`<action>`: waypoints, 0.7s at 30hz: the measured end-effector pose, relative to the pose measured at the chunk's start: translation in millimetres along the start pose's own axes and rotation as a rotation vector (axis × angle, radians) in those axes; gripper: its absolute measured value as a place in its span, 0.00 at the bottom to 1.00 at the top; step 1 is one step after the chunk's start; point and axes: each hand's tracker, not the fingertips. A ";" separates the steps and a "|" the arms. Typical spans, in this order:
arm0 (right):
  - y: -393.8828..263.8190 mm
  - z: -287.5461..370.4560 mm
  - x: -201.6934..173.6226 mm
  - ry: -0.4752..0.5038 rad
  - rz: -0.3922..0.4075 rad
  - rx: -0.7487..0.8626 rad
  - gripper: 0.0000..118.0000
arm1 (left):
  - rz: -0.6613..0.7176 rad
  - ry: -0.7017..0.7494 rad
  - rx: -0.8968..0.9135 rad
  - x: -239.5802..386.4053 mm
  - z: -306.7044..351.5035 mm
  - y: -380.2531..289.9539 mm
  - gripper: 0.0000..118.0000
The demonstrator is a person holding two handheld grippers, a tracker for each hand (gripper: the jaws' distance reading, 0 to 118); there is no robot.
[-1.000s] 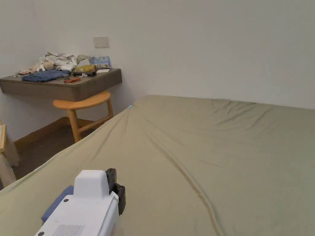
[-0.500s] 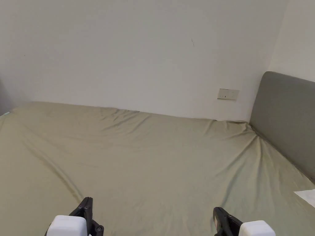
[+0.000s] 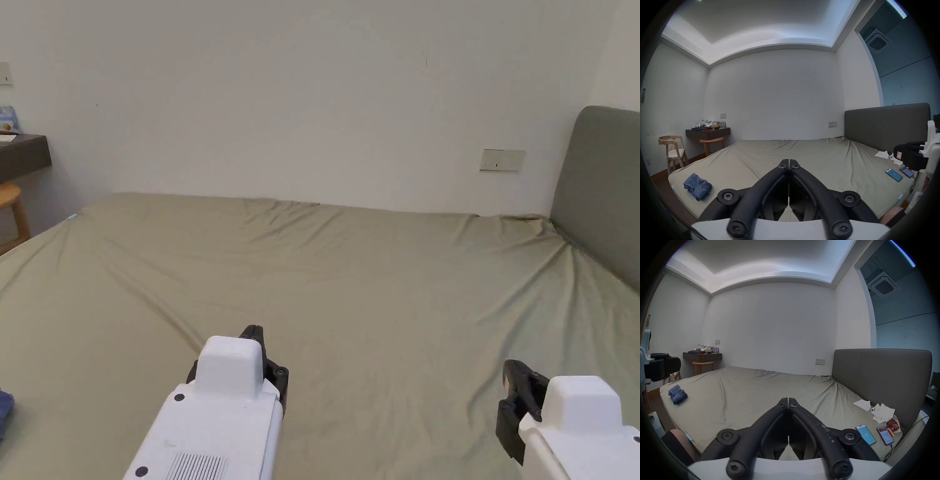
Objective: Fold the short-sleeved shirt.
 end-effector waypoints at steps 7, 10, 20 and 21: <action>-2.4 3.6 -1.3 -0.015 0.015 -0.014 0.01 | 0.020 0.029 0.010 -7.3 4.9 2.9 0.15; -7.2 0.7 0.3 -0.033 0.008 -0.026 0.21 | 0.031 0.036 0.012 -9.3 6.9 1.6 0.53; -21.8 2.2 1.4 -0.059 0.024 -0.051 1.00 | 0.003 0.062 0.088 -14.7 14.7 -4.2 1.00; -23.5 2.3 1.8 -0.059 0.024 -0.053 1.00 | 0.003 0.063 0.088 -14.3 13.7 -4.6 1.00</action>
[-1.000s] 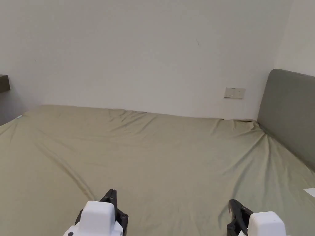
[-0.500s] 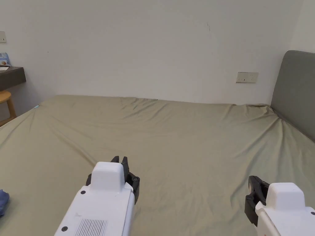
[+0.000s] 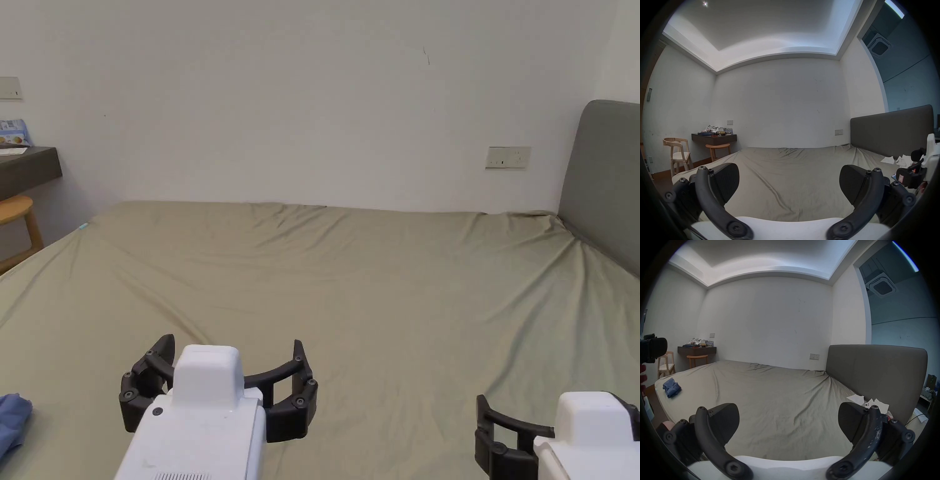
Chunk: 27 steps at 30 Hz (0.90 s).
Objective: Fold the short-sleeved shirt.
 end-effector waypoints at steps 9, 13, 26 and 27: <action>-11.3 -7.2 4.3 0.016 -0.070 -0.069 1.00 | -0.007 -0.004 -0.003 1.7 -6.2 -7.0 1.00; -16.2 -9.3 4.9 0.129 -0.153 -0.063 1.00 | -0.021 0.000 -0.026 5.1 -8.7 -12.9 1.00; -19.6 -10.2 -3.3 0.228 -0.241 -0.085 1.00 | 0.029 -0.014 -0.057 0.4 -19.0 -19.3 1.00; -18.1 -9.7 -3.3 0.214 -0.225 -0.083 1.00 | 0.030 -0.015 -0.060 -0.1 -19.7 -20.0 1.00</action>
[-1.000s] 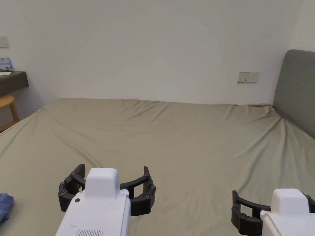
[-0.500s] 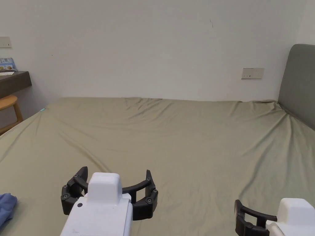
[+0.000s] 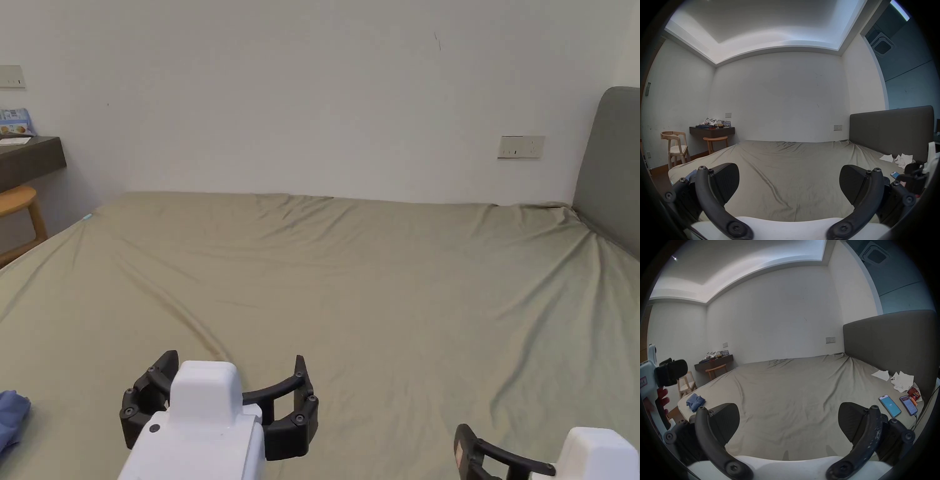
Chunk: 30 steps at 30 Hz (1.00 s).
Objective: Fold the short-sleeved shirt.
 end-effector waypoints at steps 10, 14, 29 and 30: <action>25.1 5.7 -12.0 -0.018 0.060 0.015 1.00 | 0.040 0.011 -0.012 -8.0 -3.8 -0.8 1.00; 33.6 10.3 -10.2 -0.008 0.027 0.043 1.00 | 0.035 0.009 0.007 -9.8 -2.0 -1.2 1.00; 37.4 7.7 -13.0 -0.093 0.088 0.049 1.00 | 0.024 -0.002 -0.011 -9.4 -3.7 -4.6 1.00; 37.3 8.0 -13.0 -0.093 0.094 0.051 1.00 | 0.023 -0.001 -0.010 -9.1 -3.6 -4.9 1.00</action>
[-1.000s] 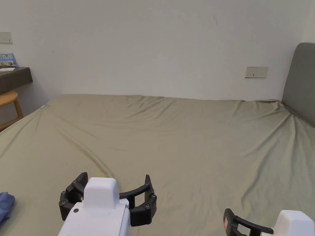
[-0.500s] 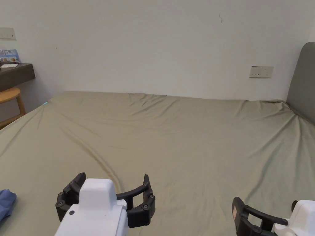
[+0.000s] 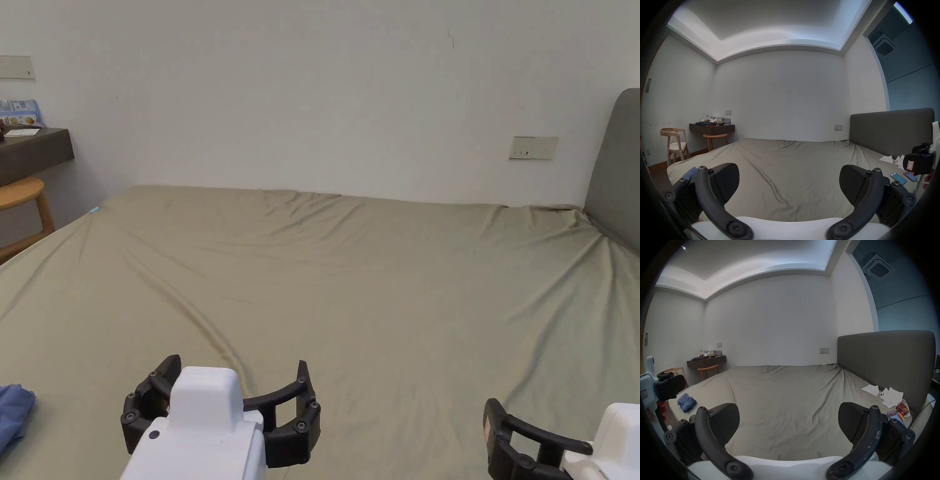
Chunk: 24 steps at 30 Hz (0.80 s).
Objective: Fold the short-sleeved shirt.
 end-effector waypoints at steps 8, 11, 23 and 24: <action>2.2 3.5 2.6 0.038 -0.041 0.016 1.00 | -0.008 -0.005 -0.004 3.9 1.7 -1.7 1.00; 2.3 2.7 2.4 0.030 -0.042 0.013 1.00 | -0.004 -0.011 -0.008 4.3 2.1 -1.6 1.00; -2.6 12.8 -4.7 0.023 -0.033 0.085 1.00 | 0.015 -0.020 -0.006 5.3 4.0 1.1 1.00; -2.5 12.8 -4.3 0.023 -0.039 0.088 1.00 | 0.012 -0.020 -0.006 5.7 4.3 1.2 1.00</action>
